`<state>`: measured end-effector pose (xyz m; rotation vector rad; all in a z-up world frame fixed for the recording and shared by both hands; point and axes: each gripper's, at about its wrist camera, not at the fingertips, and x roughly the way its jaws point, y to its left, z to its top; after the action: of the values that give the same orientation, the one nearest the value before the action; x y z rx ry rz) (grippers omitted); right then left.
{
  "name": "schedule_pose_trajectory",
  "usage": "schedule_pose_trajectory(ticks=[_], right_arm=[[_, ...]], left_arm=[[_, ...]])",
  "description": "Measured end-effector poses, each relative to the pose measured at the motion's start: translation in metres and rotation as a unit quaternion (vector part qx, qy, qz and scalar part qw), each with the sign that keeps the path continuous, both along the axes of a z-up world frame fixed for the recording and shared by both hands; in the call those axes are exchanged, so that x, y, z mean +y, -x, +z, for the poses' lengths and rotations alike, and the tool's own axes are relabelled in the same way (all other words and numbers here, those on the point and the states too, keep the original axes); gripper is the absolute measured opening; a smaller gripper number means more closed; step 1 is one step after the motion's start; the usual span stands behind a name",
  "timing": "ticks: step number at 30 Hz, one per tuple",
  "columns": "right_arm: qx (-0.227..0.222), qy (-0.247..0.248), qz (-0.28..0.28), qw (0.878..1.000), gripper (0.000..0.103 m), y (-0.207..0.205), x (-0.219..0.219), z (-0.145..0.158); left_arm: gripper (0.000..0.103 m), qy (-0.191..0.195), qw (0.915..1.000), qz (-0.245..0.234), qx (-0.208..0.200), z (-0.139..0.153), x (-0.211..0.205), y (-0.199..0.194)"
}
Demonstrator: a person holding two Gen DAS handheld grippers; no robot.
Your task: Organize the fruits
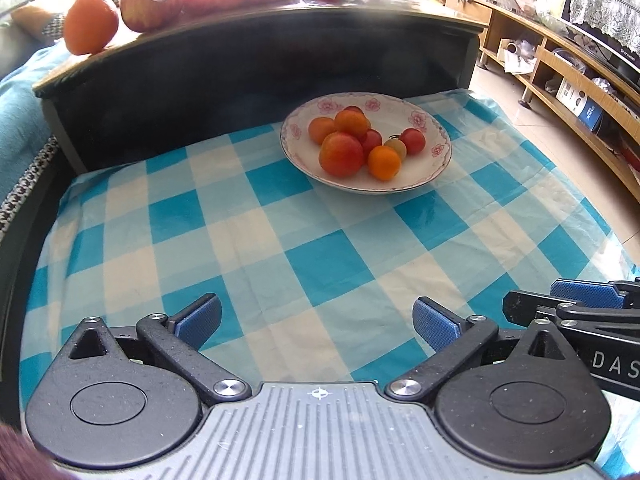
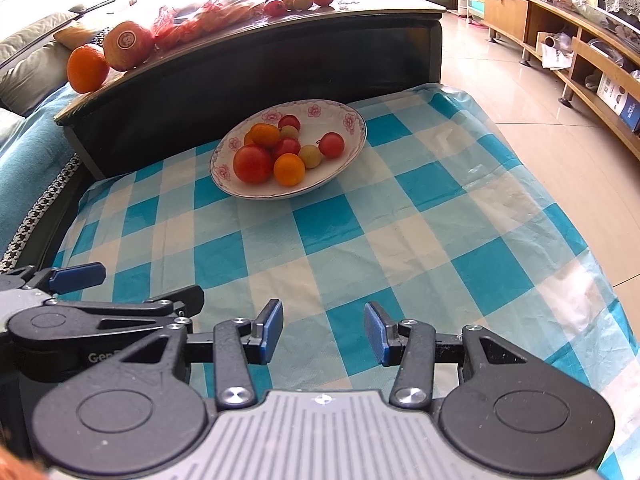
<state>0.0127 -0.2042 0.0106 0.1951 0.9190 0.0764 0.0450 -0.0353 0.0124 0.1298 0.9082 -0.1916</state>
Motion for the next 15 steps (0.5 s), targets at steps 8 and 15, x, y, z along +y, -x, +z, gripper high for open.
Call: schedule_pose_trajectory(ticks=[8, 15], right_arm=[[-0.001, 0.001, -0.001, 1.000, 0.048, 0.006, 0.000, 0.001], [-0.002, 0.001, -0.003, 1.000, 0.048, 0.009, 0.000, 0.002]], left_arm=[[0.103, 0.003, 1.0000, 0.000, 0.000, 0.001, 0.001, 0.005], [0.103, 0.009, 0.9999, -0.001, 0.005, 0.000, 0.002, 0.012]])
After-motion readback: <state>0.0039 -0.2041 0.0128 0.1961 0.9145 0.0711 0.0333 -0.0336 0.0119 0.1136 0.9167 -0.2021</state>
